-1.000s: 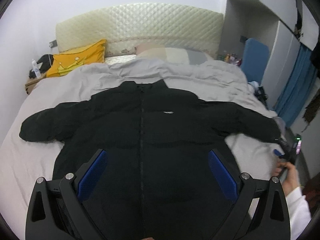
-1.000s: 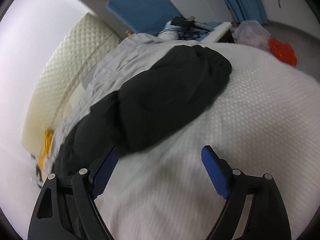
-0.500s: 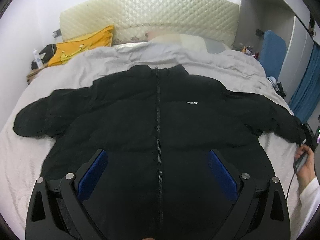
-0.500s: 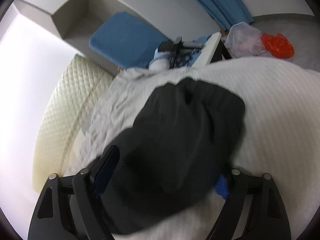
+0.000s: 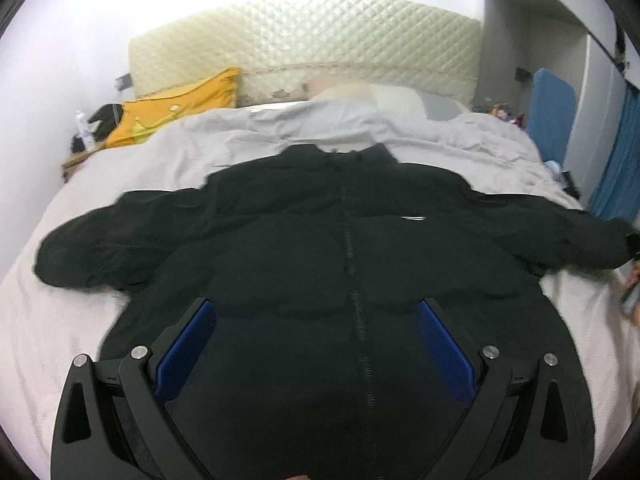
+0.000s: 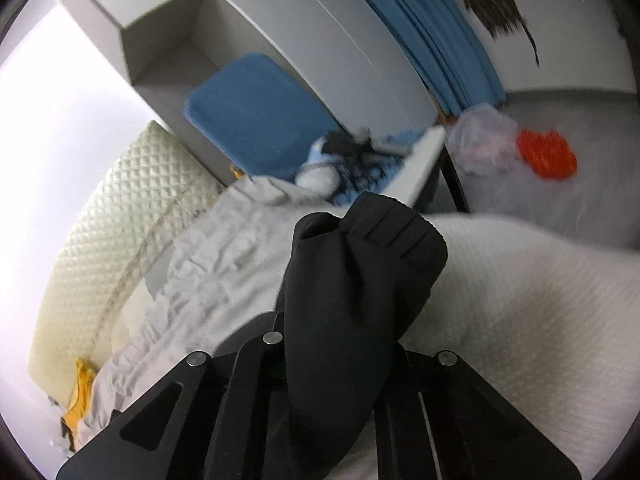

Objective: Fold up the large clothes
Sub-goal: 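Lift the sleeve with the right tool and swing it across the jacket body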

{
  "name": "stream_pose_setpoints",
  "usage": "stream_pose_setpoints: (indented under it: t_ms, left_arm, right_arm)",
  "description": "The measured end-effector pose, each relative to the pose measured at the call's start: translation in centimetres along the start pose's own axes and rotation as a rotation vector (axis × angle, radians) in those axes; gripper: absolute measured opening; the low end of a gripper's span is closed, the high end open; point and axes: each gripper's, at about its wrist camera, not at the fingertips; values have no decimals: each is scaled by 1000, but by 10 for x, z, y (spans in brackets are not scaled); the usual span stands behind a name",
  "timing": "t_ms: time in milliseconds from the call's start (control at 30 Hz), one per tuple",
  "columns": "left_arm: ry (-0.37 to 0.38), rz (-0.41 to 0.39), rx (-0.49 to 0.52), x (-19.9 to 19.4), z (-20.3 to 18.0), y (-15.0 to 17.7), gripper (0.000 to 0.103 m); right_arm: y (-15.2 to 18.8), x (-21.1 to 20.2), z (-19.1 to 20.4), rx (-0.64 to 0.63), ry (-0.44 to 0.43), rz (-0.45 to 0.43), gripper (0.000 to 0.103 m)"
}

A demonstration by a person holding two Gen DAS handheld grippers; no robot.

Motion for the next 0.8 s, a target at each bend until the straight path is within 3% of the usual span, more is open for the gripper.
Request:
stream_pose_setpoints:
  t_ms: [200, 433, 600, 800]
  left_arm:
    - [2, -29, 6, -19, 20, -9, 100]
    - [-22, -55, 59, -45, 28, -6, 100]
    - [-30, -84, 59, -71, 45, -5, 100]
    - [-74, -113, 26, -85, 80, -9, 100]
  right_arm:
    - [-32, -55, 48, -17, -33, -89, 6]
    - [-47, -120, 159, -207, -85, -144, 5]
    - [-28, -170, 243, -353, -163, -168, 5]
    - [23, -226, 343, -498, -312, -164, 6]
Point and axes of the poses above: each gripper's, at about its wrist camera, not at the fingertips, and x roughly the way its jaws point, z to its left, y to its underside, and after that the axes turned 4 degrees about y, right-handed
